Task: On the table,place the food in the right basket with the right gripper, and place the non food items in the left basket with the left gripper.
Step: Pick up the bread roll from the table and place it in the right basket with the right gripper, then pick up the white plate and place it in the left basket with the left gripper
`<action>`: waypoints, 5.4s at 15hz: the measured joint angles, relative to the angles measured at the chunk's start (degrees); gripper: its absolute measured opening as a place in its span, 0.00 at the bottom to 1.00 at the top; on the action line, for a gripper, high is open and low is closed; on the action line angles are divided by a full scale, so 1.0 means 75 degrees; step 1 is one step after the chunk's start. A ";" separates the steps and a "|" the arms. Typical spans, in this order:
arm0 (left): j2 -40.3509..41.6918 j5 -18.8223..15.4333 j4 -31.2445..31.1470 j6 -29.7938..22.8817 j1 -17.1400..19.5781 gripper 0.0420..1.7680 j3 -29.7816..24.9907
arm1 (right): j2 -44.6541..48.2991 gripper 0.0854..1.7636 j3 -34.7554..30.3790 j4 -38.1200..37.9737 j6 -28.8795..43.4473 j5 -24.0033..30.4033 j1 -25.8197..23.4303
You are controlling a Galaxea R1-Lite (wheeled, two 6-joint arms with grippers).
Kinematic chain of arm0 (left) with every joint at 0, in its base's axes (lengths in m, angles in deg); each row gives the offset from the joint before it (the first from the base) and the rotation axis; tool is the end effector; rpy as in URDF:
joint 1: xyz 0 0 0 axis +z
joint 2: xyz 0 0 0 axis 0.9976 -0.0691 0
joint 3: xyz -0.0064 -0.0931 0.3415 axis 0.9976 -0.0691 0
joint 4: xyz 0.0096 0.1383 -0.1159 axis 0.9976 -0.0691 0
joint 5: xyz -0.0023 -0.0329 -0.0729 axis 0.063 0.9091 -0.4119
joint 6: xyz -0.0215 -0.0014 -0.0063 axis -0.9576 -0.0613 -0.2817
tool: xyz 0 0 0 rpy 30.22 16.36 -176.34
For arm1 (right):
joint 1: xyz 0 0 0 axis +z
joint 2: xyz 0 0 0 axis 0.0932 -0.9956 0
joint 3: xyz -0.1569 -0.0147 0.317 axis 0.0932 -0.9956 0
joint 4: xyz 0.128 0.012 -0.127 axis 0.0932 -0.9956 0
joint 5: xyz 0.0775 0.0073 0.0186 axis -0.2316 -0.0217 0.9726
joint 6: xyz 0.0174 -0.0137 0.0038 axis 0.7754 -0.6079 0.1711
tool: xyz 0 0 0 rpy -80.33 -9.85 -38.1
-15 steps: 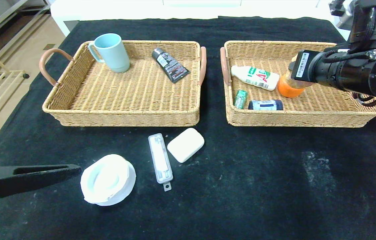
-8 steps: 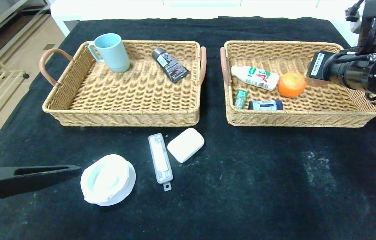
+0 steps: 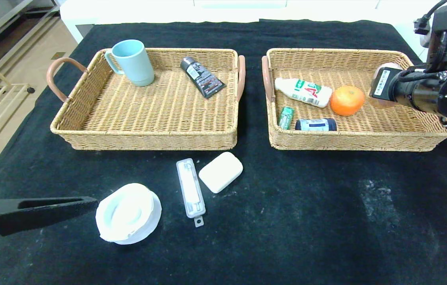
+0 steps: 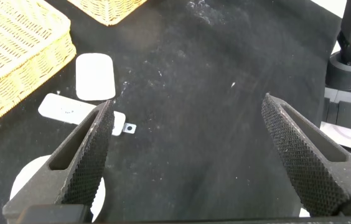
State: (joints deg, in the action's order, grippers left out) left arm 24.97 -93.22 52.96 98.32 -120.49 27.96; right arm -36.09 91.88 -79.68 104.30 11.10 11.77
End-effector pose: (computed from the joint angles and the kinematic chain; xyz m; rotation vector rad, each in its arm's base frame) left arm 0.0342 -0.0334 0.2961 0.2279 0.0404 -0.9834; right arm 0.3229 0.0871 0.3659 0.1805 0.1330 -0.2708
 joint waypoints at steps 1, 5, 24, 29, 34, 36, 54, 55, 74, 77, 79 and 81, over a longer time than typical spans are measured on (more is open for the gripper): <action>0.0000 0.0000 -0.0003 0.0000 0.0000 0.97 0.0000 | 0.0000 0.59 -0.0015 0.0000 0.0000 0.0000 0.0000; -0.0018 0.0000 -0.0008 -0.0003 0.0000 0.97 -0.0011 | 0.0023 0.75 -0.0102 0.0008 0.0000 0.0021 -0.0023; -0.0250 0.0192 -0.0073 -0.0020 0.0007 0.97 0.0088 | 0.2217 0.95 -0.3634 0.0372 -0.1242 0.3014 0.1918; -0.0268 0.0818 -0.0085 -0.0015 0.0000 0.97 0.0267 | 0.3272 0.96 -0.5564 0.1643 -0.2401 0.5213 0.2220; -0.0455 0.1885 -0.1357 0.0047 -0.0044 0.97 0.0907 | 0.3592 0.96 -0.6513 0.2903 -0.2493 0.5881 0.1812; -0.0551 0.2412 -0.1806 0.0047 -0.0059 0.97 0.1227 | 0.3610 0.96 -0.6879 0.3587 -0.2476 0.6134 0.1609; -0.3200 0.4151 -0.3667 -0.1942 0.2302 0.97 0.2667 | 0.3569 0.96 -0.7217 0.3709 -0.2511 0.6128 0.1138; -0.3278 0.4122 -0.3651 -0.1998 0.2345 0.97 0.2661 | 0.3552 0.96 -0.7218 0.3709 -0.2511 0.6121 0.1135; -0.3955 0.3487 -0.3178 -0.2241 0.3257 0.74 0.2285 | 0.3353 0.97 -0.7243 0.3708 -0.2523 0.6116 0.1120; -0.3969 0.3391 -0.3174 -0.2240 0.3275 0.52 0.2237 | 0.3316 0.97 -0.7248 0.3709 -0.2526 0.6113 0.1128; -0.3973 0.3265 -0.3173 -0.2240 0.3272 0.41 0.2154 | 0.3280 0.97 -0.7251 0.3708 -0.2531 0.6116 0.1125; -0.3976 0.3218 -0.3155 -0.2240 0.3278 0.04 0.2097 | 0.3254 0.97 -0.7251 0.3709 -0.2537 0.6110 0.1117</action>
State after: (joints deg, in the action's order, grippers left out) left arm -4.85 -69.08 29.29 81.52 -95.90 43.69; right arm -11.68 37.50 -51.86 85.27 56.92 20.14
